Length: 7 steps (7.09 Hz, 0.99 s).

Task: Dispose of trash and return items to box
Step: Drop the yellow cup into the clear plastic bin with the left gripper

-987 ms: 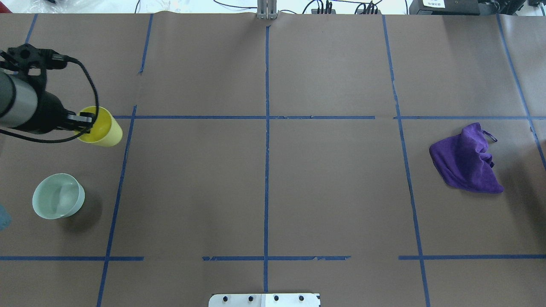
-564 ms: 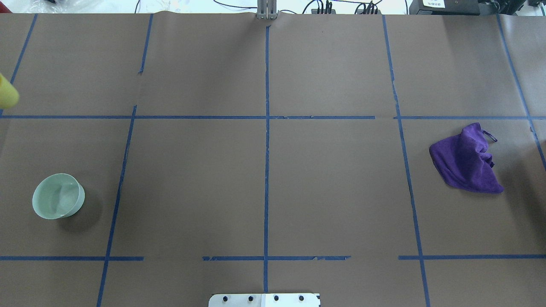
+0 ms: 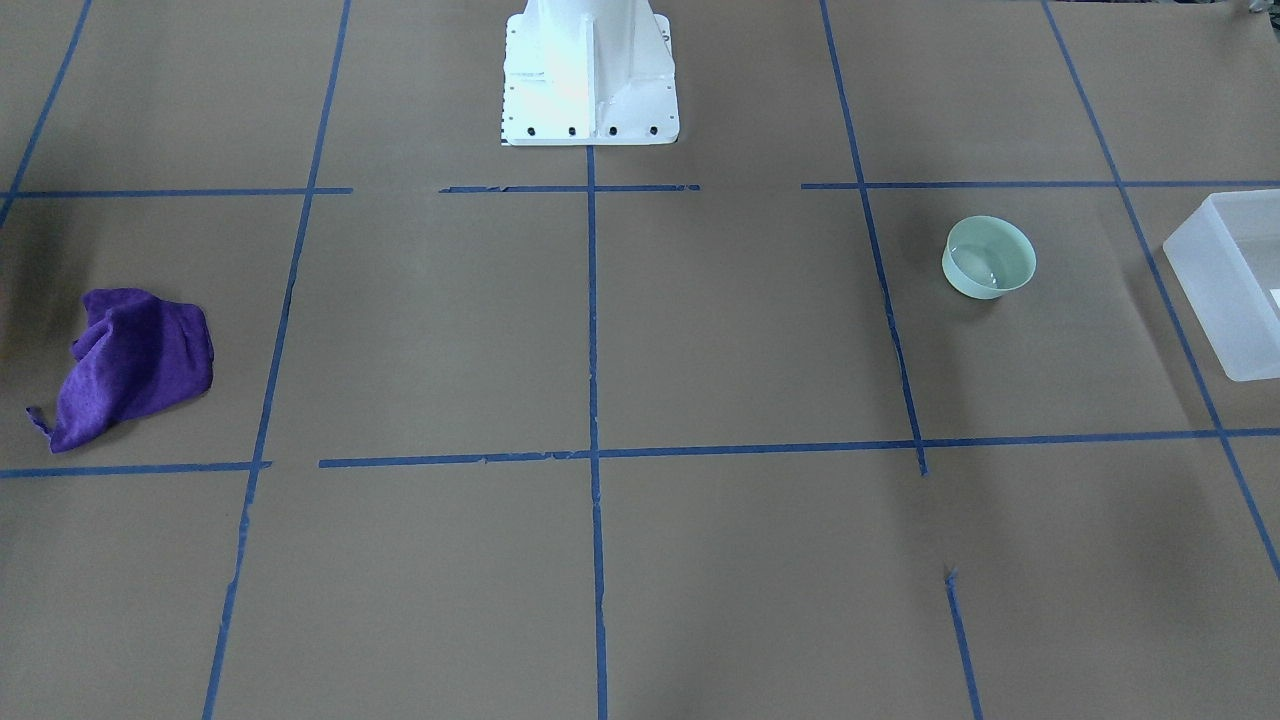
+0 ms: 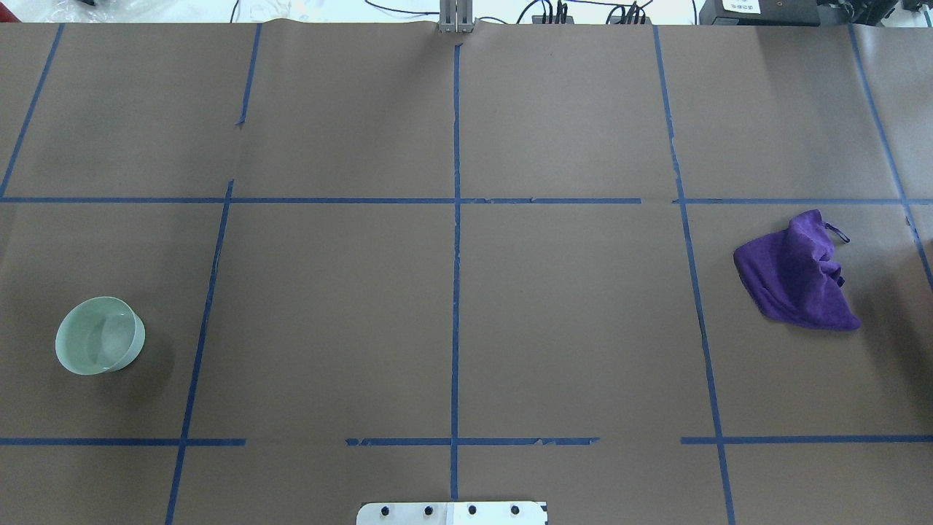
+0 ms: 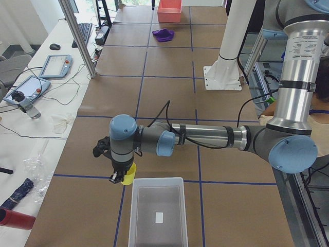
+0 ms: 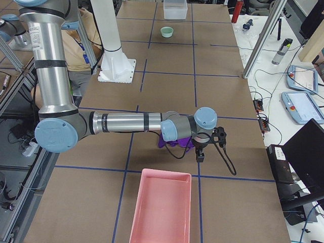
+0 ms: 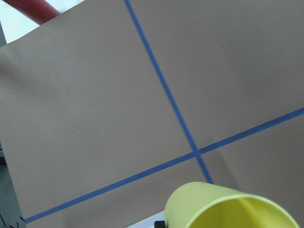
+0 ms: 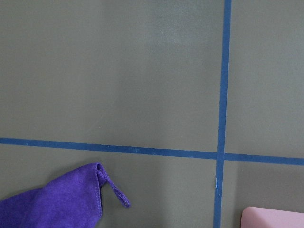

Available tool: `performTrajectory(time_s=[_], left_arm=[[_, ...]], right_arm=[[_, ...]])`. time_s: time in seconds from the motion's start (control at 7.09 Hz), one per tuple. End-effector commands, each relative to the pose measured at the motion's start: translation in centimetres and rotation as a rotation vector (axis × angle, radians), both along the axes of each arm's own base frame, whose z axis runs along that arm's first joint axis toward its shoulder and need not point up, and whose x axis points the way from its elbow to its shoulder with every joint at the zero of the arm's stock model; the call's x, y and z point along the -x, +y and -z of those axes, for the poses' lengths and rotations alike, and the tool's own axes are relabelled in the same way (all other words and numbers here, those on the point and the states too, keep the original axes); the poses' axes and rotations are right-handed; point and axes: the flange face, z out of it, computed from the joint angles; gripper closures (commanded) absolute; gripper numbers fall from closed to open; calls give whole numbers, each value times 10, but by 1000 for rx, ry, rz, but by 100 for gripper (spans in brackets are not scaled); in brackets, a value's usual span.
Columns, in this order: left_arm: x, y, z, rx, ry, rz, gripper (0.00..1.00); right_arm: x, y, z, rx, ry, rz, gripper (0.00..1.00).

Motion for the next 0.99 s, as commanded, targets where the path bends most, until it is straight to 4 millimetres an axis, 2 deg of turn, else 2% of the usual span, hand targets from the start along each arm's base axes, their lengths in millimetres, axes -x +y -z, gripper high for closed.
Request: performTrajectory(time_s=[0.0, 0.14, 0.28, 0.42, 0.71, 0.85], left_arm=[[1, 56, -73, 73, 42, -23, 100], [-2, 79, -87, 99, 49, -26, 100], [-8, 88, -94, 120, 124, -28, 100], [-19, 91, -104, 137, 229, -37, 100], [-43, 98, -143, 79, 235, -90, 100], [-52, 98, -150, 68, 234, -110, 100]], right_arm=[[-1, 0, 3, -5, -1, -1, 0], [-1, 0, 6, -16, -2, -1, 0], [-1, 0, 8, -21, -2, -1, 0], [-2, 10, 9, -23, -6, -1, 0], [-1, 11, 11, -26, -13, 1, 0], [-1, 11, 10, -24, -13, 1, 0]])
